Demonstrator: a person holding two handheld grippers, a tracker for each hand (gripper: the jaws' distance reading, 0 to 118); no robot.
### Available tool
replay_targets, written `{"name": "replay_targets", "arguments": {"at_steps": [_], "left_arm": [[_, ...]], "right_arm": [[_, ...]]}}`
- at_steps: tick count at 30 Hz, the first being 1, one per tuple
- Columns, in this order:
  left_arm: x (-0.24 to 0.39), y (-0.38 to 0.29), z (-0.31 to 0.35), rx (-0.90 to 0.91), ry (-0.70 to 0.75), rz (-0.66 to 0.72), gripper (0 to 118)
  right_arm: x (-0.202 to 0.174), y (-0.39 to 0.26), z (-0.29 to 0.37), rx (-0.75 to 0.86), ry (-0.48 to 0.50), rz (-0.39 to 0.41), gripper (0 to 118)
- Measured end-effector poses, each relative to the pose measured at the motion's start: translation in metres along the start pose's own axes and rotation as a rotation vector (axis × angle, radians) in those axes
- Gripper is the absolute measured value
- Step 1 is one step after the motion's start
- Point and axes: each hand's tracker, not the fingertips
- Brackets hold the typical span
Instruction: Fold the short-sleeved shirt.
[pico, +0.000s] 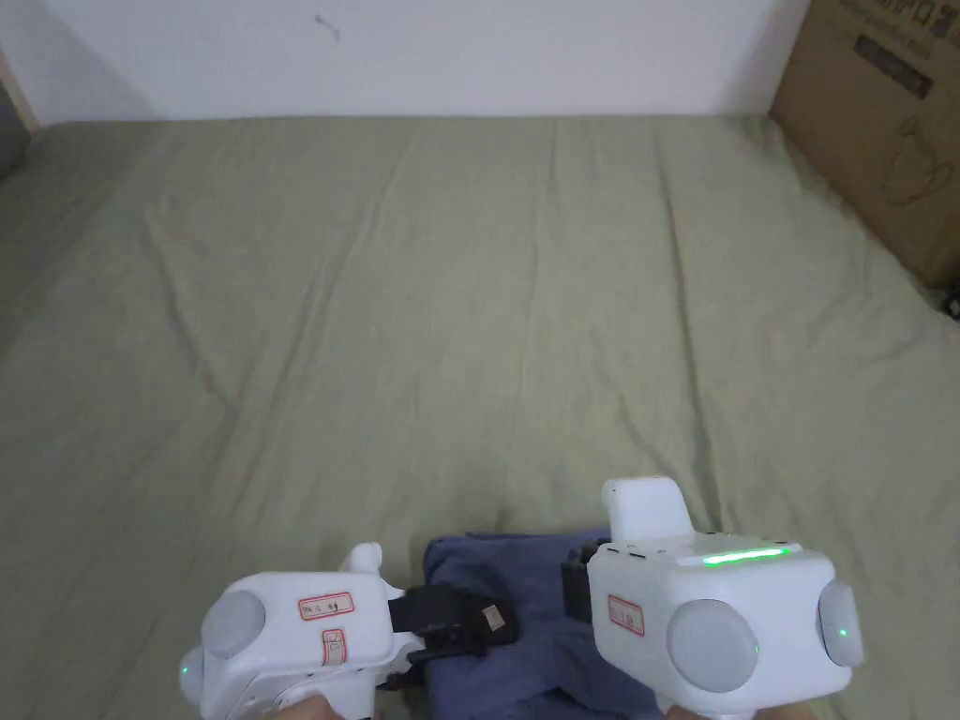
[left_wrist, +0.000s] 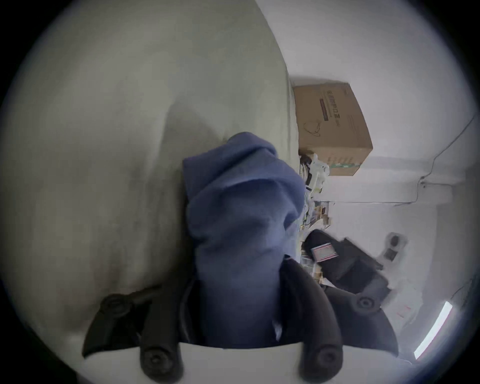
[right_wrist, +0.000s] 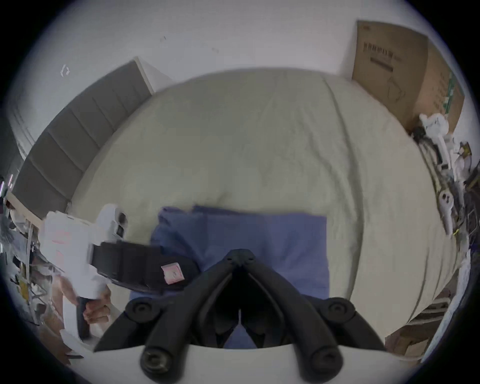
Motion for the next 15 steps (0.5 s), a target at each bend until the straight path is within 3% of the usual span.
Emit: {"name": "replay_targets", "arguments": {"at_steps": [6, 10, 15], "left_arm": [[-0.007, 0.003, 0.052, 0.057, 0.100, -0.057, 35], [-0.018, 0.007, 0.111, 0.118, 0.240, -0.092, 35], [-0.036, 0.019, 0.185, 0.161, 0.427, -0.143, 35]], "right_arm": [[-0.041, 0.024, 0.047, 0.293, -0.055, 0.035, 0], [-0.068, 0.026, 0.070, 0.476, -0.053, -0.003, 0], [-0.103, 0.019, 0.082, 0.648, -0.123, 0.057, 0]]}}
